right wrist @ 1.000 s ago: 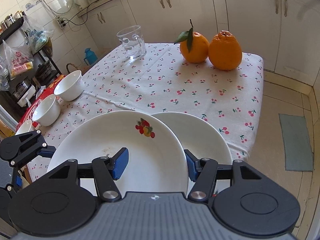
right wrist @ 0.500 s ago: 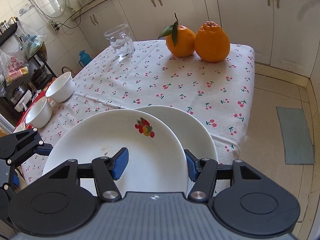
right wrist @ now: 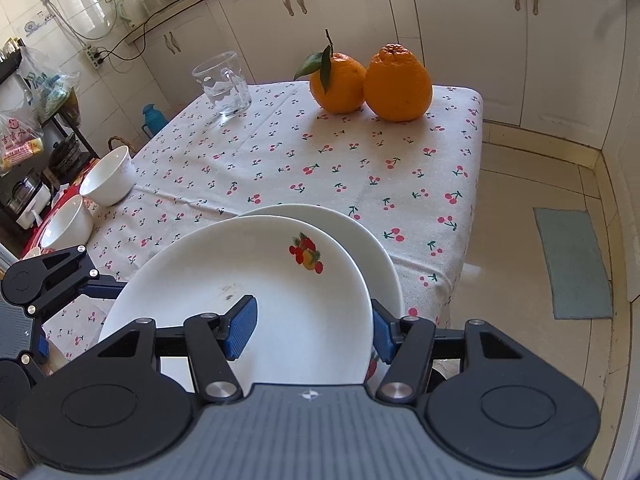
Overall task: Organize plates and bowls
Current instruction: 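Lower the flat plate onto the stacked deep plates with the right tool, then open the right gripper and withdraw it from the plate stack, then move the right tool to a white bowl and grip its rim, then lift the white bowl with the right tool and carry it toward the plates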
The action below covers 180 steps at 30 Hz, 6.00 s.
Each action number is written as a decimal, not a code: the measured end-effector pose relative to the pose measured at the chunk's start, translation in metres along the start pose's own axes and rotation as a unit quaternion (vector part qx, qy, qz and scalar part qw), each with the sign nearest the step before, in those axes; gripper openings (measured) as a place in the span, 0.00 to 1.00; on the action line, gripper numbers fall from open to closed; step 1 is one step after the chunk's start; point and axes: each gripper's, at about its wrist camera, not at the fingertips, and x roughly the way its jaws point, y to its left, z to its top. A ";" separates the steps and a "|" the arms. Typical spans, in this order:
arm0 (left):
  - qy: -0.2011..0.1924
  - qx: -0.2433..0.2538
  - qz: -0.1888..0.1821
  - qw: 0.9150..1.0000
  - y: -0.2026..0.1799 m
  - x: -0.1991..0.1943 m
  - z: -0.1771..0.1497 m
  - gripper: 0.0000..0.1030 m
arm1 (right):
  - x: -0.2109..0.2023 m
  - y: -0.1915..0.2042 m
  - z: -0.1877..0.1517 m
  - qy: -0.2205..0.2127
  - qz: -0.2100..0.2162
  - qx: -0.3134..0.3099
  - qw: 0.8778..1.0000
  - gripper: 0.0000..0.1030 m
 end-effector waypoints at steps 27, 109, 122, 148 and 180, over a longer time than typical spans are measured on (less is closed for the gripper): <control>-0.004 0.001 -0.007 1.000 0.004 0.006 -0.002 0.89 | -0.025 0.014 -0.015 0.009 -0.053 -0.003 0.999 0.68; -0.023 -0.177 0.211 0.961 0.112 -0.222 -0.230 0.94 | 0.112 0.418 -0.014 -0.016 0.041 -0.216 0.975 0.97; -0.026 -0.188 0.188 0.964 0.122 -0.215 -0.230 0.89 | 0.147 0.426 -0.010 0.033 0.086 -0.221 0.971 0.70; -0.012 -0.169 0.171 0.971 0.121 -0.212 -0.214 0.82 | 0.132 0.412 -0.012 0.028 0.107 -0.208 0.972 0.60; -0.012 -0.082 0.077 0.994 0.080 -0.149 -0.141 0.82 | 0.074 0.311 -0.036 -0.013 0.042 -0.122 0.992 0.60</control>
